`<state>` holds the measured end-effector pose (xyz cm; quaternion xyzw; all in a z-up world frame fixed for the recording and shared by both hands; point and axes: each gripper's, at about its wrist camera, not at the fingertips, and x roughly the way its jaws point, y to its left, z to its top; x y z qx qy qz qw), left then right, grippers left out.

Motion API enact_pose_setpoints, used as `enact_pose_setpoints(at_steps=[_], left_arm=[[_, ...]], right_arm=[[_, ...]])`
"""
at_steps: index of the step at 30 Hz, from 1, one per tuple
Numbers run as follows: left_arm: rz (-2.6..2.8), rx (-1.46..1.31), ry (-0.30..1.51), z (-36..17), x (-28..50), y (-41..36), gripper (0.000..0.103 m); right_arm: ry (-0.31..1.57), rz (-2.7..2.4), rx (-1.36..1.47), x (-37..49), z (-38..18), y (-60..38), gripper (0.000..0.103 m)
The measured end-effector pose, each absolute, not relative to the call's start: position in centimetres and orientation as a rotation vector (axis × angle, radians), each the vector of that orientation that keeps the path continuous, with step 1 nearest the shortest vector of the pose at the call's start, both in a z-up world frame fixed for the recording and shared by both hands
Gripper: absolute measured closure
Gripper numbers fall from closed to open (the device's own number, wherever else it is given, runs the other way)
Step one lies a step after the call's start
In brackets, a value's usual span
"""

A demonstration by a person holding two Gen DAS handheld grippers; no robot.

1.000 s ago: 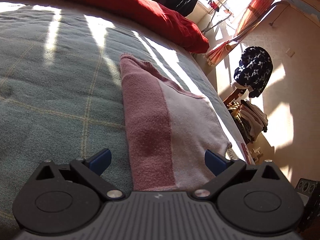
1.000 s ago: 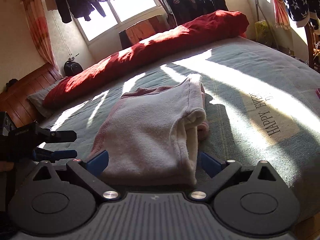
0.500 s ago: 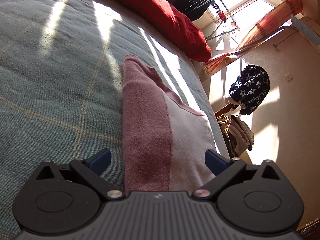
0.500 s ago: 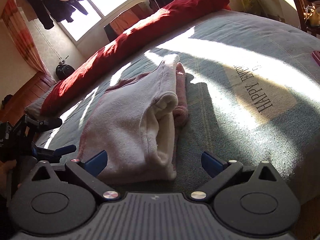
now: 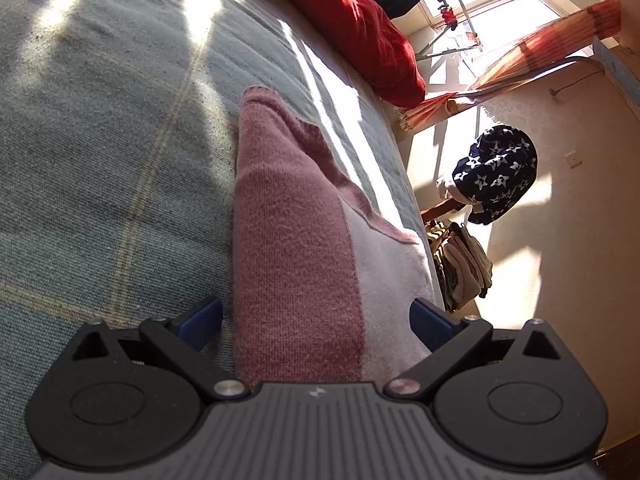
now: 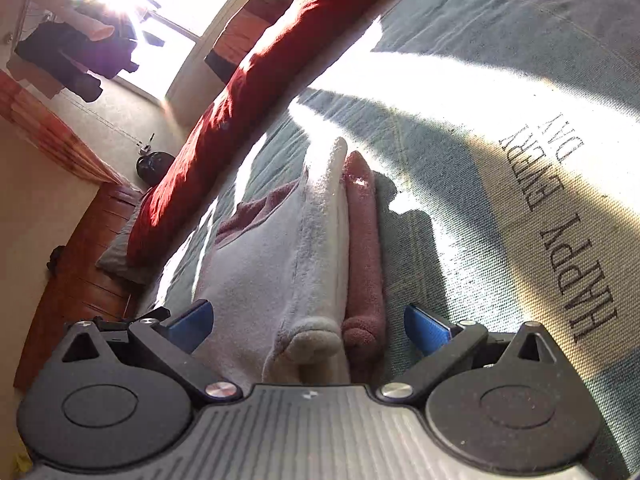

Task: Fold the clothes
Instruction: 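Close the left tool on one side of the folded sweater while the right tool grips the other side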

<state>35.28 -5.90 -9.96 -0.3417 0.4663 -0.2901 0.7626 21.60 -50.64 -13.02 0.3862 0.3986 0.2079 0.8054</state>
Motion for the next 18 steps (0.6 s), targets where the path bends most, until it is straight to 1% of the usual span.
enact_pose_setpoints(at_steps=[3, 9, 14, 18], left_arm=[[-0.660, -0.748, 1.041, -10.3, 36.8, -6.7, 0.003], [-0.668, -0.742, 1.074, -10.3, 38.6, -7.9, 0.001], [-0.743, -0.774, 1.042, -10.9, 37.7, -6.8, 0.001], [-0.766, -0.812, 1.031, -11.3, 37.8, -6.3, 0.001]], right_arm=[[0.905, 0.471, 0.889, 24.0, -13.9, -50.6, 0.000], [0.968, 0.499, 0.822, 27.8, -13.7, -48.8, 0.000], [0.979, 0.536, 0.769, 27.2, -13.5, -48.2, 0.000], [0.938, 0.570, 0.771, 26.4, -14.1, -48.7, 0.000]])
